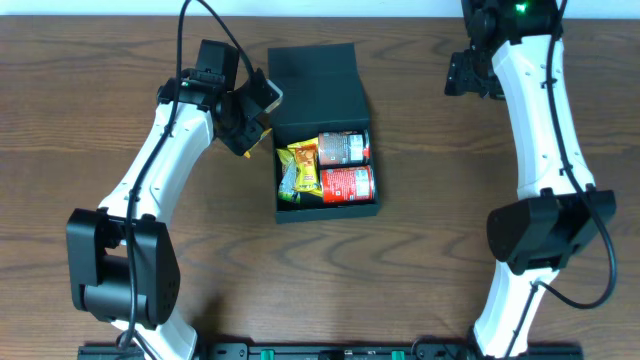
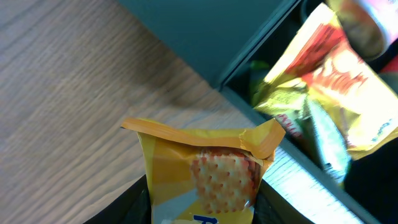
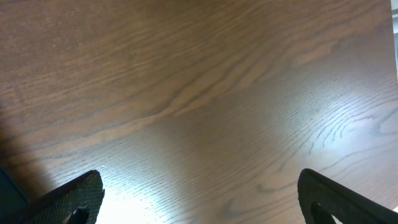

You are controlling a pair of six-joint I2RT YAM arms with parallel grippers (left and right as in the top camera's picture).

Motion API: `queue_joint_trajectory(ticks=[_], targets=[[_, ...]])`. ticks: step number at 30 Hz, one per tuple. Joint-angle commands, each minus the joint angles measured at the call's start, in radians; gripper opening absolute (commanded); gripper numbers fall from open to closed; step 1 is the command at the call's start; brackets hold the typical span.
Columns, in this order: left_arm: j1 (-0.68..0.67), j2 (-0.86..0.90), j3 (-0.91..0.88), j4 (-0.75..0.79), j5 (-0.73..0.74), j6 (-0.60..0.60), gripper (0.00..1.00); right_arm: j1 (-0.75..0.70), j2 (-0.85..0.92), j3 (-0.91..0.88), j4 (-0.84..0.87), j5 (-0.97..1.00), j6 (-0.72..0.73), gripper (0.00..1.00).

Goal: Pack container
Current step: 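Lift the almond packet with the left gripper and carry it over the box, then lower the almond packet into the box's left side and open the left gripper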

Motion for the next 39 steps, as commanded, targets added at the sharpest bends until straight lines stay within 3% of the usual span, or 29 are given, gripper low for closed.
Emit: queue_joint_trajectory(ticks=[1,12,32,39], targets=[[0.003,-0.023,0.026,-0.003,0.085,-0.054,0.45,-0.002,-0.018,0.017,-0.004,0.003,0.002,0.99],[0.002,-0.023,0.026,-0.002,0.239,-0.148,0.44,-0.002,-0.018,0.017,-0.011,0.003,0.002,0.99],[-0.127,-0.023,0.026,0.006,0.227,-0.445,0.43,-0.002,-0.018,0.017,-0.032,0.003,0.002,0.99],[-0.159,-0.023,0.026,0.005,0.192,-0.608,0.37,-0.002,-0.018,0.017,-0.035,0.003,0.002,0.99]])
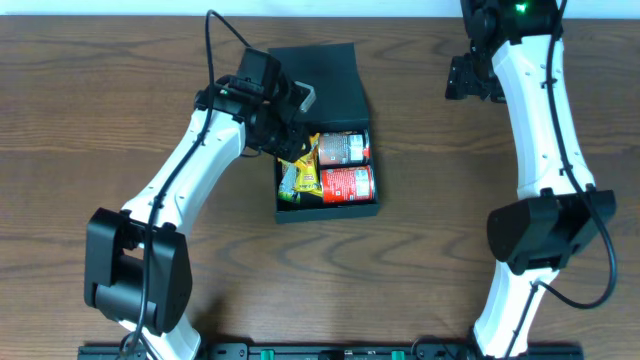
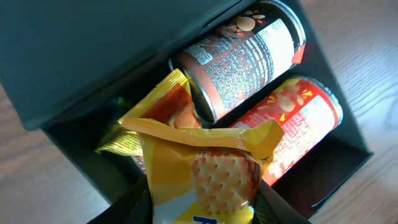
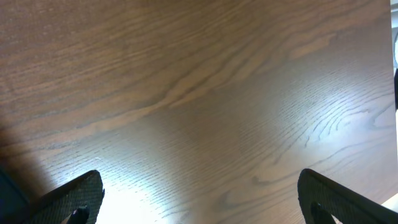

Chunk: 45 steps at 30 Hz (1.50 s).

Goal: Pack container
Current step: 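Lower the almond packet into the box's left side and open the left gripper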

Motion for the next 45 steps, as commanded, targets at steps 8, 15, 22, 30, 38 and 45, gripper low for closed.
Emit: queue_joint_trajectory(ticks=[8,15,22,30,38,45], targets=[[-0.037,-0.023,0.026,-0.017,-0.149,-0.212,0.38,-0.002,-0.018,0.017,-0.017,0.003,0.002,0.99],[-0.063,-0.023,0.026,-0.042,-0.268,-0.321,0.39,-0.002,-0.018,0.017,-0.016,0.003,0.002,0.99],[-0.089,-0.023,0.026,-0.034,-0.304,-0.414,0.41,-0.002,-0.018,0.017,-0.016,0.003,0.002,0.99],[-0.101,-0.023,0.025,-0.033,-0.358,-0.489,0.41,-0.002,-0.018,0.017,-0.016,0.003,0.002,0.99],[-0.103,-0.023,0.025,-0.026,-0.378,-0.544,0.41,-0.002,-0.018,0.017,-0.016,0.003,0.002,0.99],[-0.114,-0.023,0.025,-0.003,-0.378,-0.543,0.47,-0.002,-0.018,0.017,-0.017,0.003,0.002,0.99]])
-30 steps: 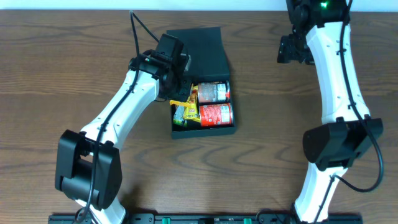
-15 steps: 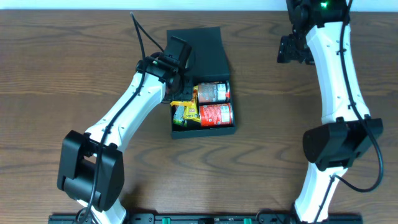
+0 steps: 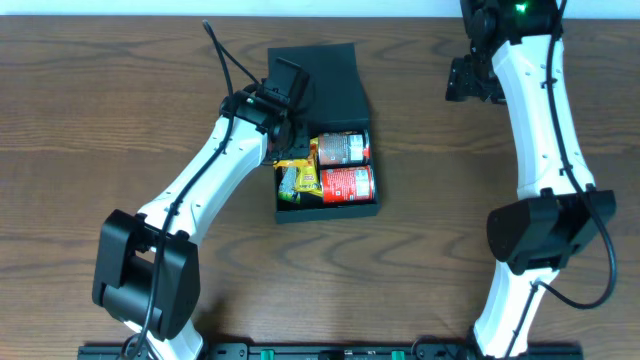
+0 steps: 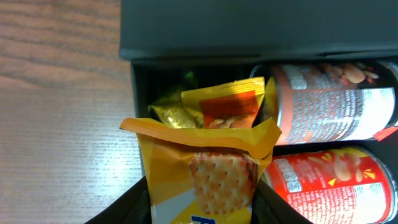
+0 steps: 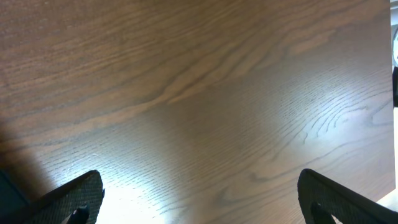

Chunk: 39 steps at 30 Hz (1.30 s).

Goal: Pack container
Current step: 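Lower the almond packet into the box's left side and open the left gripper, then lift the left gripper out of the box and retract it left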

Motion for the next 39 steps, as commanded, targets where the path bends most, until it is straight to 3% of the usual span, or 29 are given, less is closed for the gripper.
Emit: queue_joint_trajectory(ticks=[1,12,16,21,22,24,25,26,28,29,30,37,38,39], targets=[[-0.016,-0.023,0.025,0.017,-0.021,-0.008,0.47,-0.002,-0.018,0.017,-0.002,0.003,0.002,0.99],[-0.028,-0.023,0.025,0.03,-0.05,0.0,0.49,-0.002,-0.018,0.017,-0.002,0.003,0.002,0.99],[-0.027,-0.023,0.026,0.053,-0.067,0.002,0.55,-0.002,-0.018,0.017,-0.001,0.003,0.003,0.99],[-0.024,-0.074,0.042,0.055,-0.108,0.1,0.61,-0.003,-0.016,0.016,-0.003,0.002,0.003,0.98],[-0.024,-0.097,0.042,0.052,-0.143,0.117,0.66,-0.003,-0.016,0.016,-0.002,0.0,0.003,0.97],[-0.024,-0.146,0.042,0.037,-0.256,0.132,0.94,-0.009,-0.016,0.016,0.0,-0.002,0.008,0.93],[-0.024,-0.174,0.042,0.027,-0.338,0.136,0.95,-0.014,-0.016,0.016,0.004,-0.006,0.01,0.91],[-0.023,-0.192,0.041,0.021,-0.403,0.142,0.95,-0.019,-0.016,0.016,0.008,-0.016,0.01,0.85],[-0.014,-0.208,0.041,0.014,-0.468,0.173,0.95,-0.034,-0.016,0.016,0.022,-0.063,0.01,0.47],[0.0,-0.206,0.041,0.012,-0.459,0.192,0.95,-0.042,-0.016,0.014,0.03,-0.095,0.01,0.21],[0.019,-0.198,0.04,0.008,-0.433,0.194,0.96,-0.047,-0.016,0.011,0.038,-0.121,0.009,0.04],[0.232,-0.144,0.04,0.007,-0.106,0.198,0.95,-0.051,-0.009,-0.043,0.101,-0.192,-0.017,0.01],[0.283,-0.134,0.04,0.008,-0.026,0.198,1.0,-0.052,-0.001,-0.063,0.134,-0.244,-0.031,0.01],[0.329,-0.124,0.04,0.009,0.041,0.198,0.89,-0.055,0.004,-0.079,0.163,-0.305,-0.056,0.01]])
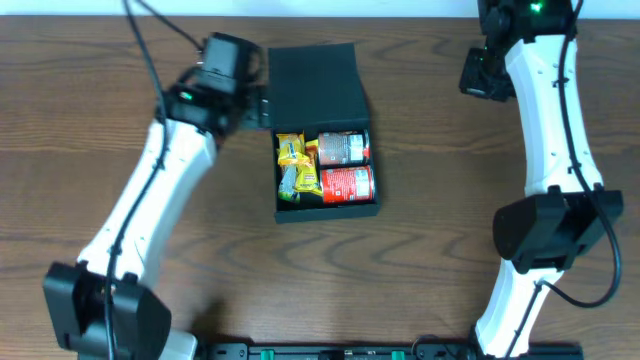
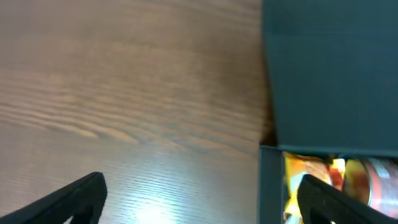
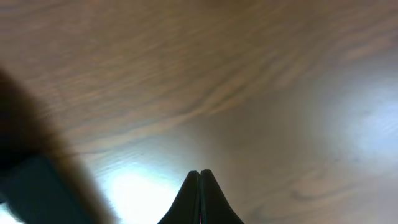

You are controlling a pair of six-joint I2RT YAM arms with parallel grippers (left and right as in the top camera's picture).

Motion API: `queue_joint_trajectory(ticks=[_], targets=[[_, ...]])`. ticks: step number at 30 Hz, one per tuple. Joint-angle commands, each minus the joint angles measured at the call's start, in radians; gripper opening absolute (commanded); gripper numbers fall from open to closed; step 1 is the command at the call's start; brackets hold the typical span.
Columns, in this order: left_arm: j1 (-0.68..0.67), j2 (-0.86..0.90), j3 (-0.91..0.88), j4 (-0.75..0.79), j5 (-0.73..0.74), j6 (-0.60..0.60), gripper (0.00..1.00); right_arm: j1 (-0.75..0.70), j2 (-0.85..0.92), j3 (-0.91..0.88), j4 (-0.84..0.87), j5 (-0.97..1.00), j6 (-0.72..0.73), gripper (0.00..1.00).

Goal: Pack container
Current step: 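Lift the left gripper out of the box and retract it left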

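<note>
The black box (image 1: 279, 212) lies at the table's middle with its lid (image 1: 312, 75) folded back. Two cans (image 1: 345, 148) (image 1: 347, 185) fill its right side, and yellow snack packs (image 1: 292, 163), the cracker pack among them, fill its left. My left gripper (image 1: 252, 103) hovers open and empty over bare wood left of the lid; in the left wrist view its fingers (image 2: 79, 198) stand wide apart, with the lid (image 2: 329, 74) and the packs (image 2: 305, 171) to the right. My right gripper (image 3: 200, 198) is shut on nothing at the far right (image 1: 482, 76).
Brown wooden table (image 1: 100, 150) all around the box. The right arm's column (image 1: 545, 230) stands at the right, the left arm (image 1: 150, 200) crosses the left half. A black rail (image 1: 320, 350) runs along the front edge.
My left gripper has let go of the yellow cracker pack, which now lies in the box's left side. It has moved left of the lid and is open. My right gripper has shut.
My left gripper held the yellow cracker pack beside the box's left wall. Then it was over the box near the cans, then above the snack packs on the left side. Now the pack lies in the box and the gripper is away, open. The right gripper went from open to shut.
</note>
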Motion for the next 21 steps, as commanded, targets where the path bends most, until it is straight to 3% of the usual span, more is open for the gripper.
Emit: queue_joint_trajectory(ticks=[1,2,4,5,10,14,21], targets=[[0.138,0.032,0.005,-0.001,0.265,0.021,0.85,-0.01,0.012,-0.053,0.061,-0.176,-0.058,0.01],[0.186,0.046,0.005,0.0,0.328,0.021,0.75,-0.015,0.018,-0.072,0.096,-0.229,-0.065,0.01],[0.249,0.072,0.005,0.006,0.403,0.029,0.34,-0.022,0.032,-0.092,0.15,-0.29,-0.064,0.01],[0.276,0.088,0.005,0.01,0.45,0.039,0.07,-0.024,0.046,-0.093,0.171,-0.319,-0.064,0.01],[0.343,0.205,0.005,0.033,0.715,0.07,0.06,-0.057,0.129,-0.093,0.227,-0.401,0.003,0.02],[0.357,0.311,0.005,0.088,0.925,0.061,0.06,-0.09,0.232,-0.093,0.255,-0.584,0.011,0.02],[0.36,0.414,0.005,0.222,1.049,-0.064,0.06,-0.108,0.33,-0.093,0.354,-0.868,0.008,0.01]])
